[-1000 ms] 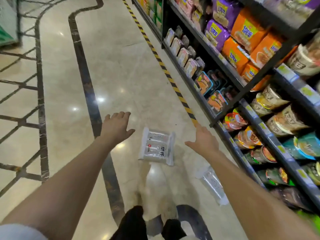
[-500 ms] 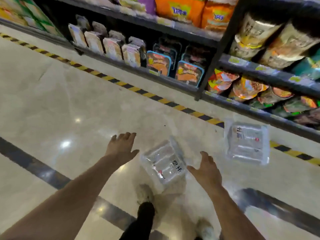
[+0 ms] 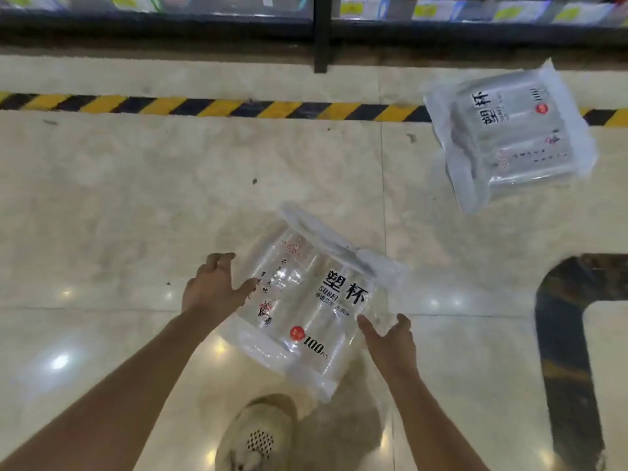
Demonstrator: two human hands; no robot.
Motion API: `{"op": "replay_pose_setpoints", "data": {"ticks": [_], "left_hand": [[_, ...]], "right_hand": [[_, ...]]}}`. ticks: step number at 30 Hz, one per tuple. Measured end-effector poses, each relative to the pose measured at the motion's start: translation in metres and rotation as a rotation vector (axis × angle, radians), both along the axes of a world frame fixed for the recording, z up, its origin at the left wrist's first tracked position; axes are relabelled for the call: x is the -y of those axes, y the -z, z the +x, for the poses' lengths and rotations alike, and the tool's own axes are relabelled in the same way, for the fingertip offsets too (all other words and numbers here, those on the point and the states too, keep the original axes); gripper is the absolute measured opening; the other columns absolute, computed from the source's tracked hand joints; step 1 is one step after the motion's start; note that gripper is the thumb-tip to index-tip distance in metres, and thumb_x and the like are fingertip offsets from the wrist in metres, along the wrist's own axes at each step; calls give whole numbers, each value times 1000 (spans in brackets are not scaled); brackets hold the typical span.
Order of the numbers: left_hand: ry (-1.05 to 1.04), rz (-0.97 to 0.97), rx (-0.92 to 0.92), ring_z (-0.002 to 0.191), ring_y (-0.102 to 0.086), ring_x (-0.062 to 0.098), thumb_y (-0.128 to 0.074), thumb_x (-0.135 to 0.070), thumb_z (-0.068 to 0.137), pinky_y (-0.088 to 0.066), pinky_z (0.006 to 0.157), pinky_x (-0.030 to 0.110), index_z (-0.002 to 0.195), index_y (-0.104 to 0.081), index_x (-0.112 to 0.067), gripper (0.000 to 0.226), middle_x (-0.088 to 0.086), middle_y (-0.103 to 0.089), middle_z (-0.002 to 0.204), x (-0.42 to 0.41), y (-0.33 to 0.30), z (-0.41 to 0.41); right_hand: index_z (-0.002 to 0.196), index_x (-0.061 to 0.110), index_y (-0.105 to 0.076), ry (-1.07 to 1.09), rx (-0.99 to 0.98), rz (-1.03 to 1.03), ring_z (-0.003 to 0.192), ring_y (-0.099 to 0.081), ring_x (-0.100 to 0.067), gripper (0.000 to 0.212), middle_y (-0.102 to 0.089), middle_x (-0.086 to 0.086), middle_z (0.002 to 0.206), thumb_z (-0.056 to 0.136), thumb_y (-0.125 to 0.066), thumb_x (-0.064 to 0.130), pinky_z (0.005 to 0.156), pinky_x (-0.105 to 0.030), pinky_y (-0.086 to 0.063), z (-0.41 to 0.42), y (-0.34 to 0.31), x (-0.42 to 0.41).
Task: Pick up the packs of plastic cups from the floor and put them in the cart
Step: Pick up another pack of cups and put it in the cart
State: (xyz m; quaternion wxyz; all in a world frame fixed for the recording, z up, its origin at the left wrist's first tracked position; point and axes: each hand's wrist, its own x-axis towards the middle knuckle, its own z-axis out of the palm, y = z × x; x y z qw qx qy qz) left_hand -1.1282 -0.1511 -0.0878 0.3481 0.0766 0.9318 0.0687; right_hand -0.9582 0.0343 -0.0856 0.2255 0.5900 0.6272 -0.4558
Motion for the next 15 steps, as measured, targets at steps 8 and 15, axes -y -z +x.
{"op": "replay_pose_setpoints", "data": {"ticks": [8,15], "left_hand": [[-193,204,187,126,-47,30,-62,-50,80,-38,99,35,140,-31,-20,74,13,-46,140,6,89,-18],[-266,314,91,103,-58,27,-70,-36,78,-43,85,31,135,-38,-12,70,15,-58,122,-5,40,2]], "right_hand": [[148,6,-14,149,-65,-180,134,-39,-34,84,-34,-18,149,87,-59,43,110,-41,-37,11,93,18],[143,12,-28,249,-130,-61,128,-47,-32,76,-47,-18,139,84,-62,45,104,-35,-37,16,40,14]]}}
